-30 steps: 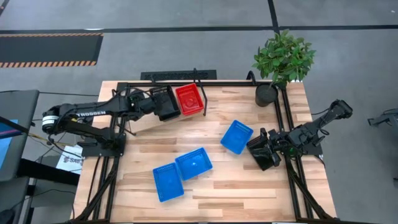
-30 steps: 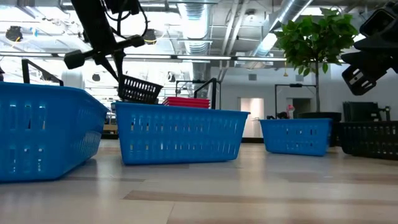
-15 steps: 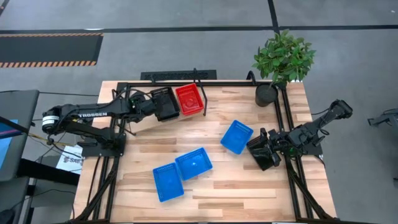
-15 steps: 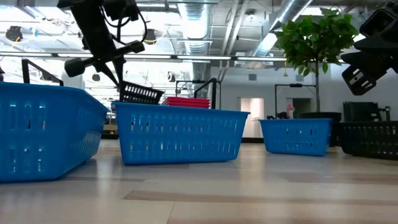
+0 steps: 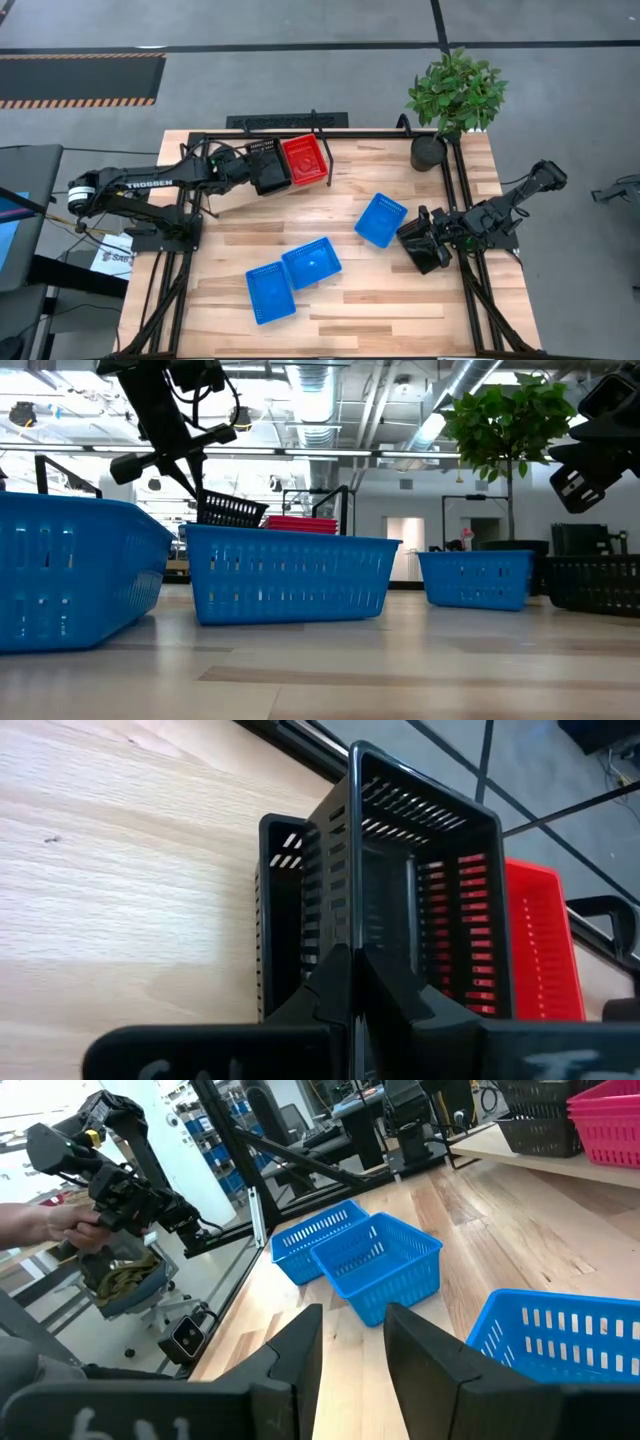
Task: Stack baskets on shelf by color
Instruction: Stack the left black bin on top of the black bin on the shelf, then stack the black bin on top of the black bin on the shelf
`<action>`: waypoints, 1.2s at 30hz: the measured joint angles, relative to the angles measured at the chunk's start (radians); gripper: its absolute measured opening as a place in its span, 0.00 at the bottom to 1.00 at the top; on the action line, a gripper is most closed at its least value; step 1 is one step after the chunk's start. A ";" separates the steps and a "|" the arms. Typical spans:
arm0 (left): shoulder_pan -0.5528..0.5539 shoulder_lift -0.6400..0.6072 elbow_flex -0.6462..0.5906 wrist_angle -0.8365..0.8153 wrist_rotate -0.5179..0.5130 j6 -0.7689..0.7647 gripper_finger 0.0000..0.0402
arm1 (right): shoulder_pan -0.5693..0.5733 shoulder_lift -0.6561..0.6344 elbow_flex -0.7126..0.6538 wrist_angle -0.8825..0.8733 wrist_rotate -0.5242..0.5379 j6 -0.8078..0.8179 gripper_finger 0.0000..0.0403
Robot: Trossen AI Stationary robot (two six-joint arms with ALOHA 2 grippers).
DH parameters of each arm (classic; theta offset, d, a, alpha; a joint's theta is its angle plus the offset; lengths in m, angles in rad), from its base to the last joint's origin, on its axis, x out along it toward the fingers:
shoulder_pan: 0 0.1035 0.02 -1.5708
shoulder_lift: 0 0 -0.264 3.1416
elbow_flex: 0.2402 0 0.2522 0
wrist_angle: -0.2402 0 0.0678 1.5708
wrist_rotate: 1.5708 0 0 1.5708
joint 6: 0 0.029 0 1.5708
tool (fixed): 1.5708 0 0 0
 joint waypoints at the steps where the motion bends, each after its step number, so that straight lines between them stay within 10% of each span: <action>1: 0.000 0.000 0.000 0.000 0.000 0.000 0.01 | 0.000 0.000 0.000 0.000 0.000 0.000 0.33; 17: 0.000 -0.006 0.000 0.030 0.004 0.026 0.27 | 0.000 0.000 0.000 0.000 0.000 0.000 0.33; 29: -0.098 -0.041 0.002 0.640 0.213 0.541 0.25 | 0.001 0.000 0.000 0.000 -0.007 0.144 0.33; 36: -0.199 -0.014 0.000 0.719 0.223 0.638 0.25 | 0.001 0.001 0.102 -0.007 -0.092 0.266 0.33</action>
